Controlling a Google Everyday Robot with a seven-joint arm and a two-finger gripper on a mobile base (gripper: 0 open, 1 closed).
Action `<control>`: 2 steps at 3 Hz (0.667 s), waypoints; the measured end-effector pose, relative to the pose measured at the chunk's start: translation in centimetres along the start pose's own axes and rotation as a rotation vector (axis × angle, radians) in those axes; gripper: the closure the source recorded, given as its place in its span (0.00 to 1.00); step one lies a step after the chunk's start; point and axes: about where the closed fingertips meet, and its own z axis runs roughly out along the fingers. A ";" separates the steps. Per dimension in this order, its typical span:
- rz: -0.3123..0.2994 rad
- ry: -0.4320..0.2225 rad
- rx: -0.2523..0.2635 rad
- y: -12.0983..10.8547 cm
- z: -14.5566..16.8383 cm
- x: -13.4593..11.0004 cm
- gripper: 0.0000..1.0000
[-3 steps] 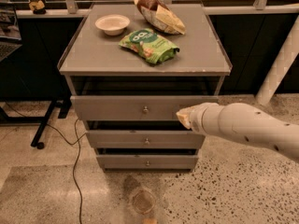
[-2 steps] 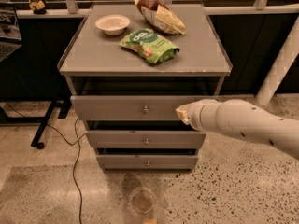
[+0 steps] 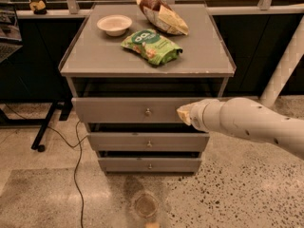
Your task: Open top drawer
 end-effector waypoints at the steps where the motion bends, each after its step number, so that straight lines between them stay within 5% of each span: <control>1: 0.014 -0.039 -0.083 0.2 1.4 -0.6 1.00; 2: 0.037 -0.125 -0.180 -0.8 3.7 -1.8 1.00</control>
Offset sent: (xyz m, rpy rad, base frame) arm 0.0870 0.0196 -0.0023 0.3378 -0.0757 0.2299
